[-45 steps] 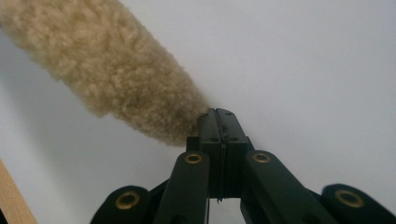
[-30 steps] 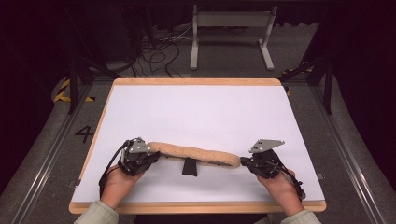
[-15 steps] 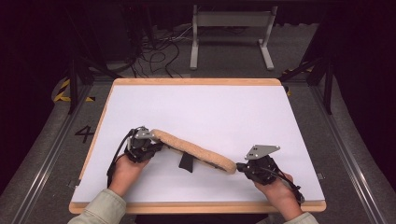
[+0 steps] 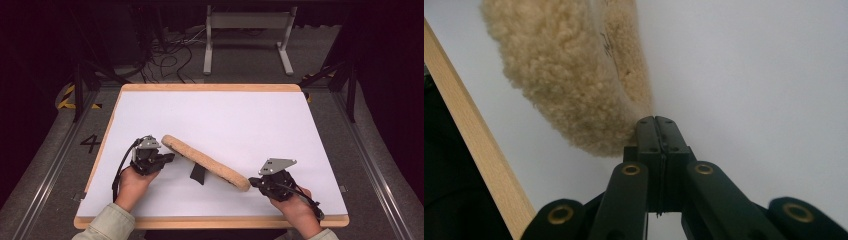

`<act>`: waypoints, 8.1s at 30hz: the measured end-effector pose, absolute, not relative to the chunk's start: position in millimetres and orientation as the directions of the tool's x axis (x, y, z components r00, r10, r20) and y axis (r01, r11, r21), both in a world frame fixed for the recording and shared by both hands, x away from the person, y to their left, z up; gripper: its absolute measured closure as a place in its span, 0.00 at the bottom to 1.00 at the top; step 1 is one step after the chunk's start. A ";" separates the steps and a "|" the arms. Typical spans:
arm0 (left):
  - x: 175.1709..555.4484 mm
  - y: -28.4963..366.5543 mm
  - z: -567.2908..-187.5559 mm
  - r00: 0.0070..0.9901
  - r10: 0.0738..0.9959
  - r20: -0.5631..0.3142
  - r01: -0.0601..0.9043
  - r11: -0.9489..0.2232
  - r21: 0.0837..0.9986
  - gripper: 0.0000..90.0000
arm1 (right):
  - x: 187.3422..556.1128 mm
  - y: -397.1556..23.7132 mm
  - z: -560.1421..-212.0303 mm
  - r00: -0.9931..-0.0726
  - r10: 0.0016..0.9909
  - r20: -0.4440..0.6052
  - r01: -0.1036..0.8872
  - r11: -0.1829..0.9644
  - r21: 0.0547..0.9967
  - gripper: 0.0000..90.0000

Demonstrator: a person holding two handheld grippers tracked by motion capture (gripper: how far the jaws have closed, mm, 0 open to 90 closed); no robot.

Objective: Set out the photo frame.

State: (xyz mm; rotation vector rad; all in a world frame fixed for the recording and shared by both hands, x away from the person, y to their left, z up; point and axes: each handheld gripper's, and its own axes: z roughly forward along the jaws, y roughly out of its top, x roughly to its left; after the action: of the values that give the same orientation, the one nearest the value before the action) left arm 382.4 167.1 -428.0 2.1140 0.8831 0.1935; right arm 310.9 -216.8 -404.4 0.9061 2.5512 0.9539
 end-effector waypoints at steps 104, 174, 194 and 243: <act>330.0 156.9 -439.3 0.773 0.616 -0.149 0.495 -0.440 0.749 0.95 | 311.9 -157.9 -418.5 -0.862 0.506 -0.029 0.364 0.658 0.659 1.00; 269.1 146.3 -424.3 0.869 0.418 -0.265 0.449 -0.441 0.777 1.00 | 326.7 -121.5 -426.4 -0.902 0.431 0.000 0.320 0.671 0.668 1.00; 285.0 172.3 -422.1 0.780 0.588 -0.216 0.500 -0.377 0.779 1.00 | 329.6 -129.5 -425.1 -0.888 0.460 0.004 0.344 0.656 0.672 1.00; 309.8 236.2 -425.6 0.539 0.815 -0.211 0.554 -0.155 0.818 0.49 | 420.9 -163.6 -383.1 -0.767 0.640 0.034 0.432 0.476 0.766 0.59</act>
State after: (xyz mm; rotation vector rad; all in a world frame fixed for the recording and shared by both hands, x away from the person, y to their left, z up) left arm 309.8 236.2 -425.6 1.8367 1.1287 0.3485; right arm 420.9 -163.6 -383.1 0.9173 2.4679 1.1715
